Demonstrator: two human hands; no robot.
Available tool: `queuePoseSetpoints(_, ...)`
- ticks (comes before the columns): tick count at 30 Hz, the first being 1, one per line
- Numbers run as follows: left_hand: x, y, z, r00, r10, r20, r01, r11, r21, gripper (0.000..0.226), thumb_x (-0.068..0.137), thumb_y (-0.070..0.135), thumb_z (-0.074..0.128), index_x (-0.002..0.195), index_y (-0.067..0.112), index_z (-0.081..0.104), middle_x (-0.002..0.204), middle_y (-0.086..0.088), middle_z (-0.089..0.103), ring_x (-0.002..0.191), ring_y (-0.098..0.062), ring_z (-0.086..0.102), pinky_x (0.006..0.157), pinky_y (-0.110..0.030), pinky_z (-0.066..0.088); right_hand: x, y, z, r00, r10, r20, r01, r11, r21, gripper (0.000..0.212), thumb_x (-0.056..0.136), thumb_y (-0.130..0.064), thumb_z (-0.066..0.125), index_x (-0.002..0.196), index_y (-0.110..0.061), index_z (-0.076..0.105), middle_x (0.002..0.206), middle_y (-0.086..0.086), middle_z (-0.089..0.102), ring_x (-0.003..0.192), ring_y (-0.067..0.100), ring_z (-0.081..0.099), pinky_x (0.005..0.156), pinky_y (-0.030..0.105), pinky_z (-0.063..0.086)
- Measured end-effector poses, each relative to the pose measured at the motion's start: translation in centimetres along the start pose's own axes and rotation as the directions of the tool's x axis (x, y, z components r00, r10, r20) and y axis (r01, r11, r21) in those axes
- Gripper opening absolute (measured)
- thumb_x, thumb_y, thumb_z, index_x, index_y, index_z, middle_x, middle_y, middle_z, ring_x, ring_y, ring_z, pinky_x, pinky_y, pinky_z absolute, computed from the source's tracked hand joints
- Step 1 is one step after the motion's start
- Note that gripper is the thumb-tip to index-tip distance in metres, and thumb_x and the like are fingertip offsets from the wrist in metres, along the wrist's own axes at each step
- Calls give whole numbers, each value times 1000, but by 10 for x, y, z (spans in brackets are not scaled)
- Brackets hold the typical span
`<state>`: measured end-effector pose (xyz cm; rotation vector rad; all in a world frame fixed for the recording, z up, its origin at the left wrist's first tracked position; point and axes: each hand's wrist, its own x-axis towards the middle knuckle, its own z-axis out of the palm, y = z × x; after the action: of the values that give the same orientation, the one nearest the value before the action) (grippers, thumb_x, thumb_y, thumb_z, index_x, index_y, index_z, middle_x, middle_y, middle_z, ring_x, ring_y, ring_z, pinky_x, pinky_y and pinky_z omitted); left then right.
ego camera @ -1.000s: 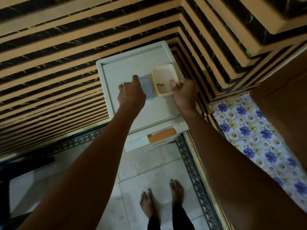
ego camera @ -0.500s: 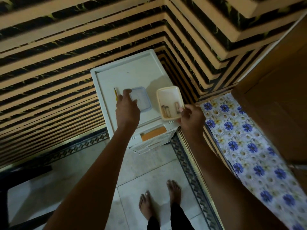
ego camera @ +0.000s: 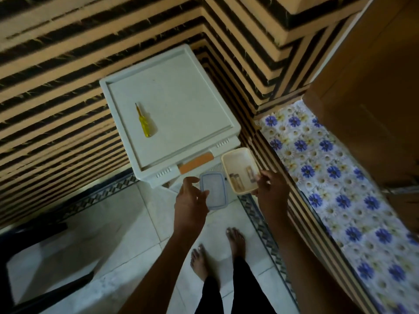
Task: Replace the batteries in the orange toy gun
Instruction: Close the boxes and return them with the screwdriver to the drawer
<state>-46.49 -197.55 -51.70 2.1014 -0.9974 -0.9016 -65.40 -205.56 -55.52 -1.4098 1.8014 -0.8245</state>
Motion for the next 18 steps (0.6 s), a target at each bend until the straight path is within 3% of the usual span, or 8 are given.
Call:
queuePoseSetpoints(2, 8, -19, 16, 989, -144, 19, 145, 988, -50, 23, 96, 15, 69, 115, 11, 57, 99, 2, 64, 63, -24, 72, 49, -33, 59, -1, 20, 10, 1000, 15, 24, -14, 999, -45, 19, 95, -3, 64, 112, 3, 72, 106, 16, 60, 89, 30, 65, 59, 8, 53)
queuePoseSetpoints(3, 14, -25, 19, 982, -187, 13, 187, 979, -75, 19, 95, 16, 70, 110, 15, 59, 103, -3, 67, 67, -27, 74, 50, -33, 60, -1, 24, 13, 1000, 3, 25, -1, 998, -64, 19, 94, 4, 63, 112, 5, 71, 106, 20, 59, 89, 27, 61, 59, 1, 46)
queuePoseSetpoints(6, 41, -57, 44, 964, -266, -15, 264, 961, -77, 16, 94, 17, 72, 87, 26, 61, 117, -14, 68, 81, -37, 74, 63, -46, 64, 6, 54, 43, 999, 4, 49, 1, 996, -94, 19, 91, 12, 61, 107, 8, 71, 102, 26, 61, 89, 30, 60, 67, -4, 38)
queuePoseSetpoints(7, 50, -64, 48, 958, -288, -13, 285, 954, -97, 9, 95, 16, 71, 93, 20, 64, 115, -16, 68, 80, -35, 74, 62, -46, 65, 9, 61, 53, 999, 9, 53, -4, 996, -89, 19, 91, 12, 61, 107, 8, 71, 101, 26, 61, 88, 27, 58, 68, -6, 36)
queuePoseSetpoints(9, 80, -80, 59, 949, -312, -39, 304, 942, -139, 22, 96, 12, 69, 116, 7, 62, 99, -13, 67, 73, -25, 71, 61, -45, 65, 19, 72, 76, 998, -3, 56, 8, 997, -81, 20, 92, 12, 60, 108, 9, 72, 102, 24, 61, 86, 20, 54, 67, -7, 34)
queuePoseSetpoints(13, 124, -100, 72, 944, -322, -77, 301, 931, -205, 13, 100, 7, 63, 107, 11, 52, 84, 6, 55, 65, -6, 60, 62, -37, 63, 43, 84, 123, 997, -16, 71, 23, 995, -98, 16, 93, 7, 61, 103, 4, 73, 101, 21, 61, 86, 26, 60, 71, 8, 51)
queuePoseSetpoints(16, 169, -115, 71, 927, -364, -88, 328, 903, -277, 14, 101, 11, 62, 90, 14, 53, 83, 10, 61, 80, -19, 70, 81, -44, 62, 62, 87, 160, 997, -31, 66, 33, 999, -28, 16, 93, 3, 61, 101, -1, 74, 103, 17, 64, 88, 31, 68, 69, 45, 63)
queuePoseSetpoints(18, 192, -112, 75, 933, -349, -89, 313, 908, -280, 13, 102, 11, 58, 91, 16, 56, 80, 11, 70, 90, -22, 69, 94, -50, 58, 72, 85, 177, 998, -50, 48, 51, 998, -20, 16, 92, -2, 59, 96, -1, 74, 98, 18, 67, 85, 32, 69, 69, 50, 62)
